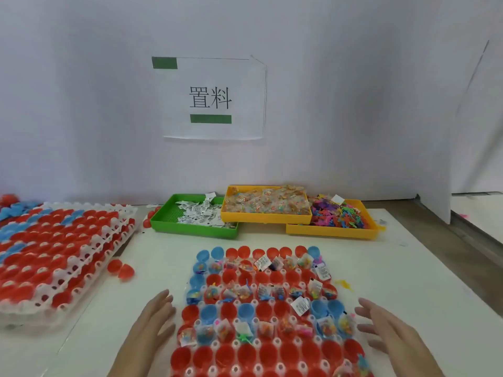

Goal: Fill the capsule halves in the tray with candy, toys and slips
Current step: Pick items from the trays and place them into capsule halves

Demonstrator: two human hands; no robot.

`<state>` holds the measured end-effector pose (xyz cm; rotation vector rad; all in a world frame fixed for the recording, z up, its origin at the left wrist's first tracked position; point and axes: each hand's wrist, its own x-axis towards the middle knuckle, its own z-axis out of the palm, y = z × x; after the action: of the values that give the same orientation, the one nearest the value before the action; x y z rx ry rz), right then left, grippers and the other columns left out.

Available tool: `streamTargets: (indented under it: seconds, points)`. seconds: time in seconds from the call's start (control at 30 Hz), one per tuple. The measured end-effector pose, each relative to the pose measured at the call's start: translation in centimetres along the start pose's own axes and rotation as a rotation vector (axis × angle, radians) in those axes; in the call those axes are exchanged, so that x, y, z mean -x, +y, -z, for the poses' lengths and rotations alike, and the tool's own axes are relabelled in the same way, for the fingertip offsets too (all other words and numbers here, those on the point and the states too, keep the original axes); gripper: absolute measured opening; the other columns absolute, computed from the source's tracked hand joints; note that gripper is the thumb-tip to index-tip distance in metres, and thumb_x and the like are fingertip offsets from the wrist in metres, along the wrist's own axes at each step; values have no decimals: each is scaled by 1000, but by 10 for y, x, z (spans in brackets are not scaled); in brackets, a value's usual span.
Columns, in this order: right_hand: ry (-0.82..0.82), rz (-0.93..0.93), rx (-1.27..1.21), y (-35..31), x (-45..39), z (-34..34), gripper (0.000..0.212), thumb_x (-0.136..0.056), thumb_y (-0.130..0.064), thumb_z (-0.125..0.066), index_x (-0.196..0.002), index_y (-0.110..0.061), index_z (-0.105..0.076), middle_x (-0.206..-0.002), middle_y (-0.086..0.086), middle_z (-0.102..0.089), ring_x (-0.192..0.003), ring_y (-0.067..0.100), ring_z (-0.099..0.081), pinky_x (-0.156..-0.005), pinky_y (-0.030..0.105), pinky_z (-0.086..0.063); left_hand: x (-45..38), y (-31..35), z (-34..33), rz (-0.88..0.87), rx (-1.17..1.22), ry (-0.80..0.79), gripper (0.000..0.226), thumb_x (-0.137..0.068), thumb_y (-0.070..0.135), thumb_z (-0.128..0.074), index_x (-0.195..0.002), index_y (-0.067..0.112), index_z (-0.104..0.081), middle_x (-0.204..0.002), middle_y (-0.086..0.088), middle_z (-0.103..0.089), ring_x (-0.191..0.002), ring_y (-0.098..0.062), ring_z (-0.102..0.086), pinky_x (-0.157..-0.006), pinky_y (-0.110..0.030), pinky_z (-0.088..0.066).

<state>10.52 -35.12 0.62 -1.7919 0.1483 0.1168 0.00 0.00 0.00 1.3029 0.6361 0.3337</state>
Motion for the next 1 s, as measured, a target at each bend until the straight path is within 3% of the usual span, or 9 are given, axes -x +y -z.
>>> streamTargets:
  seconds: [0.13, 0.27, 0.4, 0.47, 0.53, 0.6, 0.7, 0.8, 1.0]
  points:
    - [-119, -132, -52, 6, -12, -13, 30, -106, -28, -42, -99, -27, -71, -106, -10, -67, -97, 16, -59, -95, 39, -42, -4, 0, -18, 183, 185, -89, 23, -97, 26, -48, -113, 18, -62, -107, -2, -68, -98, -25, -64, -80, -42, -50]
    - [-82, -153, -181, 12, -23, -17, 35, -104, -28, -44, -90, -25, -75, -103, -7, -70, -96, 17, -61, -96, 38, -39, -6, -1, -24, 101, 253, -63, 24, -95, 25, -44, -105, 17, -64, -80, 3, -77, -68, -15, -74, -64, -35, -49]
    - [-65, -141, -190, 5, -33, -24, 29, -101, -29, -51, -89, -26, -76, -81, -15, -77, -91, 11, -65, -82, 28, -46, -16, 3, -33, 112, 235, -125, 24, -94, 28, -47, -107, 20, -66, -82, 1, -78, -71, -19, -75, -49, -30, -58]
    - [-58, -122, -180, 2, -37, -25, 26, -101, -29, -51, -91, -26, -75, -78, -17, -76, -89, 12, -65, -76, 27, -46, -21, 6, -36, 102, 210, -155, 25, -95, 31, -47, -106, 22, -67, -82, 2, -78, -73, -19, -75, -48, -27, -58]
    - [-46, -98, -147, 2, -42, -25, 27, -103, -28, -49, -91, -29, -74, -90, -16, -73, -91, 10, -63, -87, 31, -45, -25, 5, -35, 91, 197, -173, 26, -94, 32, -47, -107, 22, -67, -88, 0, -78, -78, -20, -75, -53, -31, -59]
    - [-61, -79, -112, 0, -44, -22, 28, -104, -25, -46, -95, -27, -73, -98, -11, -71, -93, 13, -62, -91, 35, -44, -30, 2, -32, 80, 175, -141, 28, -93, 32, -50, -114, 22, -66, -101, -3, -76, -92, -25, -73, -69, -39, -58]
    - [-75, 36, 33, -10, -50, -12, 30, -106, -20, -44, -98, -21, -72, -100, -3, -74, -96, 18, -67, -79, 36, -50, -46, 1, -22, -4, 96, -57, 28, -96, 23, -47, -116, 14, -63, -117, -8, -69, -107, -29, -64, -86, -42, -49]
    - [7, 229, 233, -32, -72, -5, 24, -103, -15, -50, -96, -25, -71, -96, -3, -73, -90, 17, -68, -71, 31, -50, -70, 12, -14, -129, -53, 12, 25, -100, 8, -40, -104, 6, -64, -108, -22, -67, -99, -35, -65, -83, -42, -50]
    - [67, 528, 528, -81, -156, -27, 10, -94, -14, -65, -96, -18, -74, -90, -5, -70, -80, 3, -61, -66, 10, -40, -120, 32, -32, -257, -203, 100, 31, -98, 0, -39, -89, 7, -67, -92, -24, -69, -76, -32, -62, -66, -37, -48]
